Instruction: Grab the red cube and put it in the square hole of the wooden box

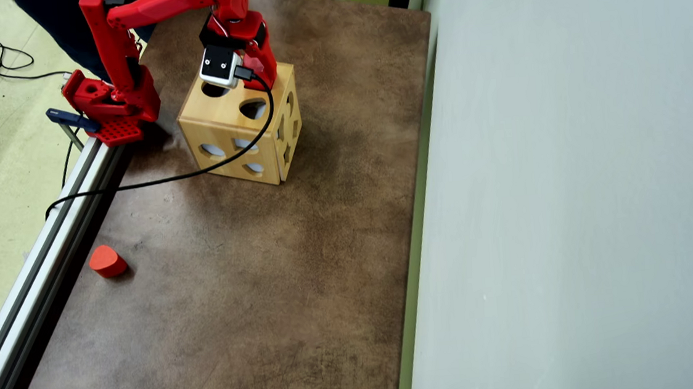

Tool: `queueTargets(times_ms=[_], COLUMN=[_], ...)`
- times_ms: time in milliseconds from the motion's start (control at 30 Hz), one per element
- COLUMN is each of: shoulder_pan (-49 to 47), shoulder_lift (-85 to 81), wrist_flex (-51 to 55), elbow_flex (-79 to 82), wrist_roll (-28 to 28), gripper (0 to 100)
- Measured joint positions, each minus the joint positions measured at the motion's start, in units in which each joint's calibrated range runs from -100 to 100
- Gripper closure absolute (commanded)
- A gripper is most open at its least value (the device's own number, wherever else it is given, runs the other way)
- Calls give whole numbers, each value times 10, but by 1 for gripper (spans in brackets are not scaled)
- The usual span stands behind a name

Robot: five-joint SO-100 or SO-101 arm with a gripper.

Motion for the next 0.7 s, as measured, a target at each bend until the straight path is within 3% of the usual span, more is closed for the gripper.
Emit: queueTargets(times_ms=[333,567,700], shoulder_pan=[-1,1,1], shoulder_lift=[0,5,27], wrist_flex=[0,10,15], elbow_flex=[0,-1,-2], wrist_roll=[0,10,12], gripper=[90,69,66])
